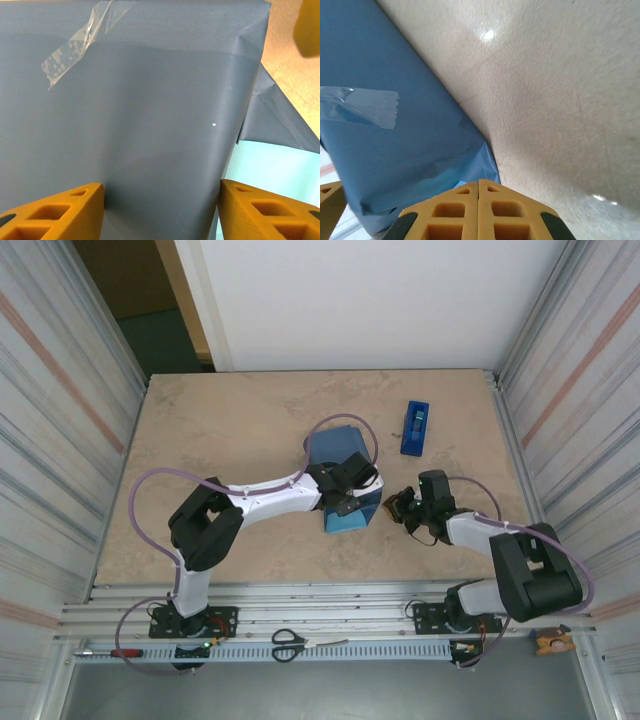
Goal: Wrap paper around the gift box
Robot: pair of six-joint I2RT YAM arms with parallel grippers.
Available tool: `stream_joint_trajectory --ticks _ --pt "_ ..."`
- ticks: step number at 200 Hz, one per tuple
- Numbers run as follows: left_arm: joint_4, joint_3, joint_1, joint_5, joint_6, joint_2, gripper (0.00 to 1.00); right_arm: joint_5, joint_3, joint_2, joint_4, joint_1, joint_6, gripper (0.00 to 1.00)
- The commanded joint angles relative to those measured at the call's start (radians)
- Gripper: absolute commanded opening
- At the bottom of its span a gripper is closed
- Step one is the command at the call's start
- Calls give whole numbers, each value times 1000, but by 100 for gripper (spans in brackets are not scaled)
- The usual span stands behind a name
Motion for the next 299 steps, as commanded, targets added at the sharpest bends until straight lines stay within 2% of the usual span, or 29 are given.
stream_joint_trajectory --ticks 1,36,92,119,147,190,247,267,282,299 --pt "-131 -68 9 89 -23 99 59 -54 32 45 66 -8 -24 0" --pt "-132 -69 9 94 -18 102 59 -52 60 99 135 -9 -12 0" --pt "-132 -76 9 97 -17 109 59 -71 110 161 139 -10 -23 0" --pt "-131 -74 9 97 -20 109 59 -39 83 156 110 1 -23 0" --pt "-132 -71 9 94 -17 108 59 -44 36 185 152 19 -12 0" --pt "-134 -68 9 95 -18 108 59 -7 -3 195 137 80 4 0" --pt "-137 -68 11 92 -19 101 59 57 -29 127 46 199 38 0" --pt "-137 -66 12 92 -21 101 59 77 -57 100 65 241 75 0" --pt "-137 -64 12 95 -21 98 59 79 -65 59 77 252 77 0" --pt "-143 -52 12 101 -23 95 60 106 -53 -35 -22 222 37 0"
